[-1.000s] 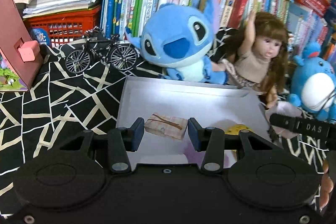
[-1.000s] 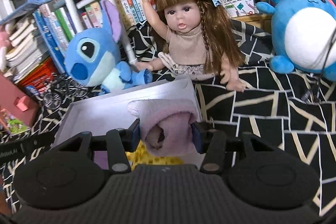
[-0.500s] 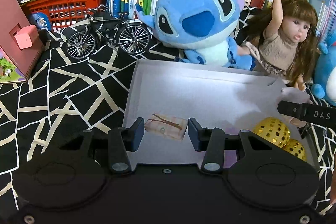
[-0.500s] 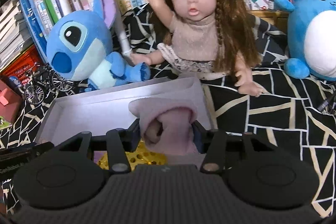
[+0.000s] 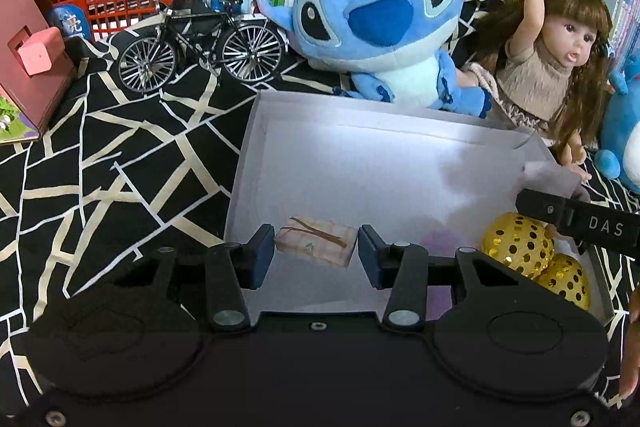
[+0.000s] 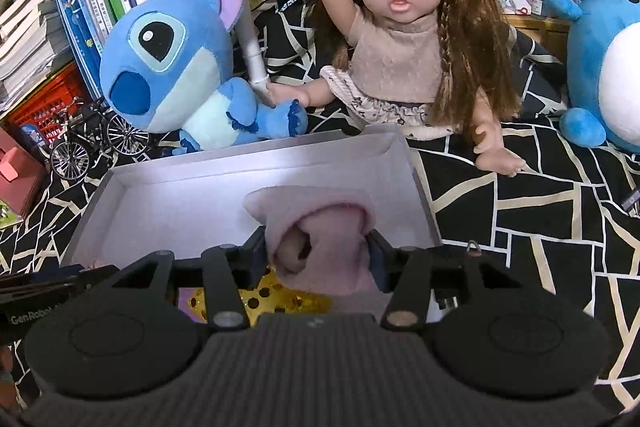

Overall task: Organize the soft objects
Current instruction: 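Open both grippers to release the pouch and plush in the box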

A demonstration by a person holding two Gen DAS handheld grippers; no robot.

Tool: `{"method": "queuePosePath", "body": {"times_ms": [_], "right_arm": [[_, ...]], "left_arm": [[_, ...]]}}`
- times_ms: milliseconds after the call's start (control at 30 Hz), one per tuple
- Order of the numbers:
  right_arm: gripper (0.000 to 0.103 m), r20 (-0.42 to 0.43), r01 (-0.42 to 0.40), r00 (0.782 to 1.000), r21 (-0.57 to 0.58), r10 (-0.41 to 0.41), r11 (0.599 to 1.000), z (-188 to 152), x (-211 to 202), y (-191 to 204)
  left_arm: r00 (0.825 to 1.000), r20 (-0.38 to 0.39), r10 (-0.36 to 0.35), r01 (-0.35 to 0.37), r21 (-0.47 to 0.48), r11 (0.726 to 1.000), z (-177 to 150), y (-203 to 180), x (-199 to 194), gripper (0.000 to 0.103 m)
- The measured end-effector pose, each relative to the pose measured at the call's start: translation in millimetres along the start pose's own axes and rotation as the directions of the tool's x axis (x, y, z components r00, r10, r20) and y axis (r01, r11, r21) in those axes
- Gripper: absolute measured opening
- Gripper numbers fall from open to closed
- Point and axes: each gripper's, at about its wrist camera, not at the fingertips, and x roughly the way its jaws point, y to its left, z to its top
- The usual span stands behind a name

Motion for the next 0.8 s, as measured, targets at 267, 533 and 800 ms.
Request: {"method": "queuePosePath", "body": {"times_ms": [267, 533, 800], "right_arm": [[0.070, 0.008, -0.016, 1.000, -0.002, 0.016, 1.000, -0.7, -5.8, -1.4], [0.076, 0.027, -0.046, 0.999, -0.017, 0.046, 0.999, -2.8, -18.1, 0.5], [0.083, 0.068, -0.063, 0.995, -0.064, 0.068, 0.996, -11.2, -37.6, 4.7]], "left_arm": [[1.000, -0.008, 0.005, -0.005, 0.001, 1.000, -0.4, 0.5, 0.0, 0.051], [0.999, 0.044, 0.004, -0.005, 0.039, 0.999, -0.5, -3.9, -16.8, 0.077], [0.996, 0.076, -0.035, 0.032, 0.047, 0.998, -5.5, -6.5, -41.0, 0.084]]}}
